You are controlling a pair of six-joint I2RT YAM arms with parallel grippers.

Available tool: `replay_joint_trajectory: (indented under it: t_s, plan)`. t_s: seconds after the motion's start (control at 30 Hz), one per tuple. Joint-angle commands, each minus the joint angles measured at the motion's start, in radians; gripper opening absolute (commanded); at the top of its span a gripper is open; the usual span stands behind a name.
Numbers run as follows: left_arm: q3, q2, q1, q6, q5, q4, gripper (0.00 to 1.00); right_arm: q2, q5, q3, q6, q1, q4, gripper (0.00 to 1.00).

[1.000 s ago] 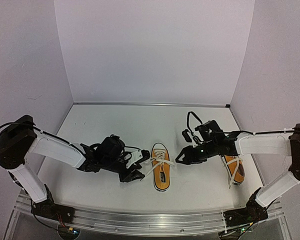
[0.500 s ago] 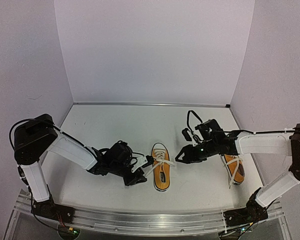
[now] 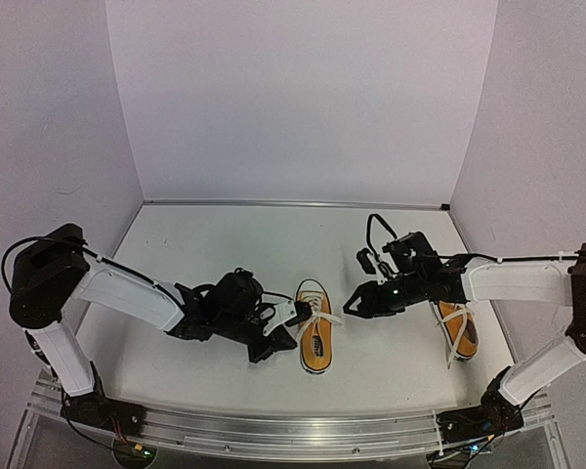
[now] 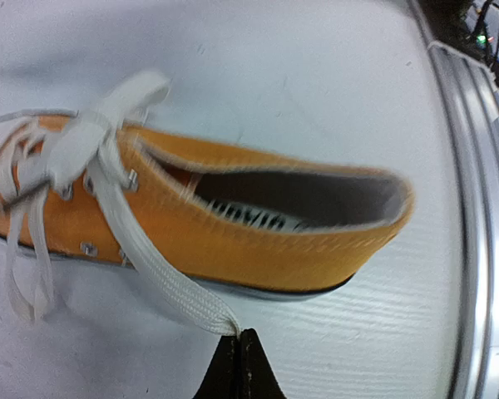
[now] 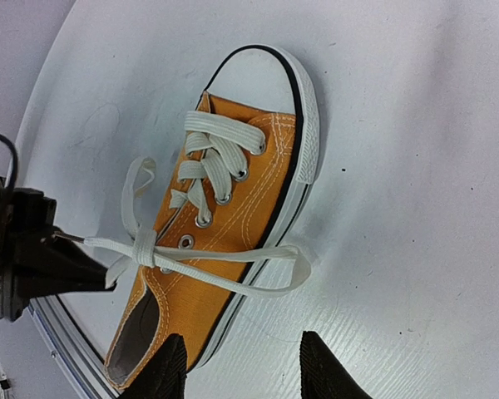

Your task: Tie the shoes

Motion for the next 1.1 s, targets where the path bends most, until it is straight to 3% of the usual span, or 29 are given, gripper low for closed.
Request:
replay_joint_trajectory:
  t_s: [0.0, 0.2, 0.53, 0.8, 0.93, 1.07]
  plan:
    - [0.089, -0.081, -0.043, -0.002, 0.073, 0.025, 0.00, -0.038, 0.036, 0.025, -0.008, -0.006, -0.014, 0.44]
    - [0.185, -0.027, -0.055, 0.012, 0.095, 0.042, 0.00, -0.059, 0.051, 0.018, 0.011, -0.033, -0.018, 0.44]
    - [0.405, 0.196, -0.075, 0.022, 0.115, 0.027, 0.00, -0.093, 0.055, -0.001, 0.016, -0.070, -0.031, 0.45]
    - [0.499, 0.302, -0.094, 0.061, -0.023, -0.096, 0.01, -0.084, 0.041, -0.012, 0.006, -0.072, -0.031, 0.45]
    - [0.467, 0.244, -0.096, 0.064, -0.010, -0.116, 0.29, -0.059, 0.020, -0.011, -0.005, -0.073, -0.028, 0.45]
    - [0.427, 0.110, -0.095, 0.039, 0.045, -0.114, 0.40, -0.037, -0.001, -0.013, -0.013, -0.072, -0.012, 0.45]
